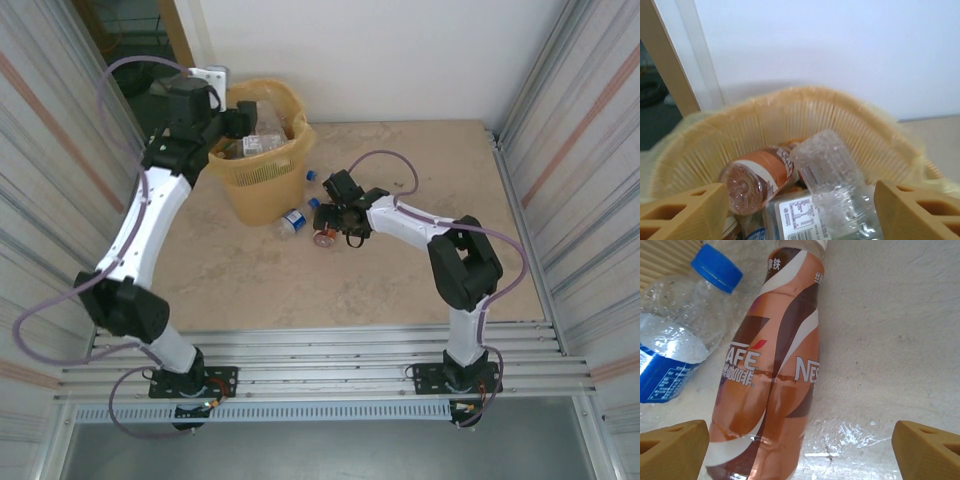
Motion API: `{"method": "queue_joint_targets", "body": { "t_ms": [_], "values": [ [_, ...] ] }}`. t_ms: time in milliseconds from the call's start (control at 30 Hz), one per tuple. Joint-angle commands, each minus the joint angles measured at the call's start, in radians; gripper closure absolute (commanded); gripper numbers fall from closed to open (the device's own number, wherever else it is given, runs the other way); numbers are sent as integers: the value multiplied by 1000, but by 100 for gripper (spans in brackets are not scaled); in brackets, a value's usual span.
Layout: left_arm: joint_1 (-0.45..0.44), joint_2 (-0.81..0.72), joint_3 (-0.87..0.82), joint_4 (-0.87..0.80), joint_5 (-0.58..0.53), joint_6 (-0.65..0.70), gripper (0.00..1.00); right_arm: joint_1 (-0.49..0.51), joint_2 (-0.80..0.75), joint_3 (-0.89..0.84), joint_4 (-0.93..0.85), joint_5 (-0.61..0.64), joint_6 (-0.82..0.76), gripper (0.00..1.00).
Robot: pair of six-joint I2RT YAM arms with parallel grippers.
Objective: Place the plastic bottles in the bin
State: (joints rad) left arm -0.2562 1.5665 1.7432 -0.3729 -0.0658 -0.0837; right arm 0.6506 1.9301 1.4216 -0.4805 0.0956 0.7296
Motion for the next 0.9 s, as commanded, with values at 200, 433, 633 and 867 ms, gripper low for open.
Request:
{"method": "queue_joint_targets", "body": {
  "t_ms": [200,433,633,867],
  "values": [
    [16,-258,-270,206,58,-97,15,6,89,57,-20,-48,26,11],
    [26,-390,-424,246,50,-154,4,5,147,86,-18,-54,2,17],
    [34,-468,-507,251,47,-196,1,3,190,124,-36,-24,-52,20],
    [35,-511,-575,267,60,-255,1,-2,198,128,-56,5,-85,33]
  ]
}}
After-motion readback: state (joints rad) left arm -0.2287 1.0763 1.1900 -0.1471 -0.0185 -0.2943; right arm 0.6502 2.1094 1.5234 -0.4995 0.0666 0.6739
